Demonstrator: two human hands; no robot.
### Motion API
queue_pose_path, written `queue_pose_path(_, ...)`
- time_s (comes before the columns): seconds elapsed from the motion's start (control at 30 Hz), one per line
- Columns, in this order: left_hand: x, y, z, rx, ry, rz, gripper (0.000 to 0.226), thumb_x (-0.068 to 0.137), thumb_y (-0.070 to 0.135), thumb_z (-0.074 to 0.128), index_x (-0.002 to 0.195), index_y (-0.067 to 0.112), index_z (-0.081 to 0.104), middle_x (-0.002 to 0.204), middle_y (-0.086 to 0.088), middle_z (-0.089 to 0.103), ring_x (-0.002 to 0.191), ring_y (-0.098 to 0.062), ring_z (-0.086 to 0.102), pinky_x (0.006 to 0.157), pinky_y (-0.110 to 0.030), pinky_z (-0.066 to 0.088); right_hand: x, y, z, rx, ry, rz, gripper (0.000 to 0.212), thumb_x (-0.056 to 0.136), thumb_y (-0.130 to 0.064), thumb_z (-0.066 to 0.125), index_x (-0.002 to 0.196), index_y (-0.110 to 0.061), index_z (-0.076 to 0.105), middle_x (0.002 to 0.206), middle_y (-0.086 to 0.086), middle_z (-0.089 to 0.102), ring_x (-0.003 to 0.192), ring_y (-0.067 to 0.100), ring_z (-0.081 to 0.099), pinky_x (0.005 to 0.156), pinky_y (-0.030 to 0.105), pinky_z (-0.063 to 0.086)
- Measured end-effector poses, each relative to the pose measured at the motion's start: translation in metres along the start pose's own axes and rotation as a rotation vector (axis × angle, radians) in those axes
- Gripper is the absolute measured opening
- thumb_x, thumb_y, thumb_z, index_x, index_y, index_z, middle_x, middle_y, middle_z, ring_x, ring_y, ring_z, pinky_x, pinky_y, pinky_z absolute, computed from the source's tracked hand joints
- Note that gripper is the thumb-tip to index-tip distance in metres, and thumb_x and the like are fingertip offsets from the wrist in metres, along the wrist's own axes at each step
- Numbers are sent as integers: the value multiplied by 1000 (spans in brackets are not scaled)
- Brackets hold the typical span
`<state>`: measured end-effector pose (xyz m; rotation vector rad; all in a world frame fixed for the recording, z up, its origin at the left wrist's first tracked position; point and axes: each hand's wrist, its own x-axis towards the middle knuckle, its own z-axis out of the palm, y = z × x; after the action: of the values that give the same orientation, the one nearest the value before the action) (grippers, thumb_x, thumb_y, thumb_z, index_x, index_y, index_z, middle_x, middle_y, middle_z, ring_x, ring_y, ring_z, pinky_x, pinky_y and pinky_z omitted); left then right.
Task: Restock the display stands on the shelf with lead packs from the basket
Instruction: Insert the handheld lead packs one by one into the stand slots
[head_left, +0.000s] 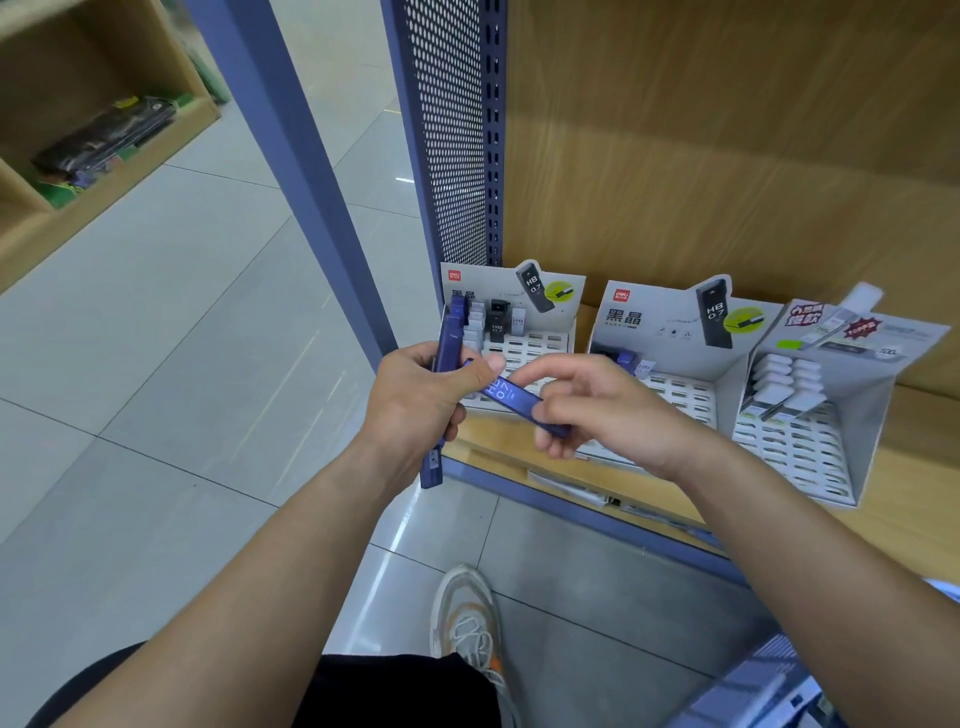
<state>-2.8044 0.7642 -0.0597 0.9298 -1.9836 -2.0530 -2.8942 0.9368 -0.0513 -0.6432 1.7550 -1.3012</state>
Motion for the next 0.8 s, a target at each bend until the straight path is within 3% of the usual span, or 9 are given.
queue_pose_path(0.13,-2,-1,-2,20,-6,18,37,82,35,82,94,2,71,64,-3,57,42,-13,39,41,-24,37,11,-5,12,-63,-56,-10,21,102,-21,55,112,-3,60,69,11,68,60,19,60,57,27,50)
queue_pose_path(0.3,3,-7,-25,44,120,-49,37,90,47,71,83,11,65,72,-3,66,44,-14,42,44,-26,39,26,14,5,-80,90,-13,12,99,-17,59,96,-7,66,79,6,63,68,14,56,60,23,46)
queue_pose_path(0.37,3,-13,-32,47,115,-99,35,95,43,66,81,12,60,69,-4,65,44,-18,40,46,-27,38,36,25,-1,-113,148,-28,14,98,-16,61,111,-18,67,87,9,64,78,17,60,70,27,48)
queue_pose_path(0.47,2,-24,-40,50,88,-137,29,98,35,63,87,9,58,63,-5,62,45,-21,38,46,-27,34,55,33,-7,-149,137,-41,45,100,-14,58,139,-35,51,88,5,54,81,16,59,77,28,46)
queue_pose_path(0.53,4,-30,-46,66,90,-157,24,98,31,63,93,7,60,61,-3,62,46,-21,38,46,-26,34,71,35,-6,-186,135,-48,50,101,-14,56,142,-41,47,93,0,54,83,18,59,78,28,46)
queue_pose_path(0.67,8,-34,-51,68,100,-181,21,98,28,62,95,8,60,60,-1,61,45,-20,39,46,-26,34,100,33,6,-191,221,-116,37,96,-11,62,121,-37,55,100,0,55,72,19,59,65,27,51)
queue_pose_path(0.73,9,-34,-49,61,90,-185,19,99,27,62,95,8,59,60,-2,60,45,-19,39,45,-26,34,113,32,15,-213,297,-162,32,92,-11,68,107,-36,54,99,-1,61,65,14,63,60,31,57)
queue_pose_path(0.8,9,-34,-48,59,81,-182,18,99,25,61,95,7,59,59,-2,60,44,-18,39,46,-26,33,123,35,23,-277,380,-215,28,89,-14,72,98,-34,54,92,-6,64,63,5,63,59,24,55)
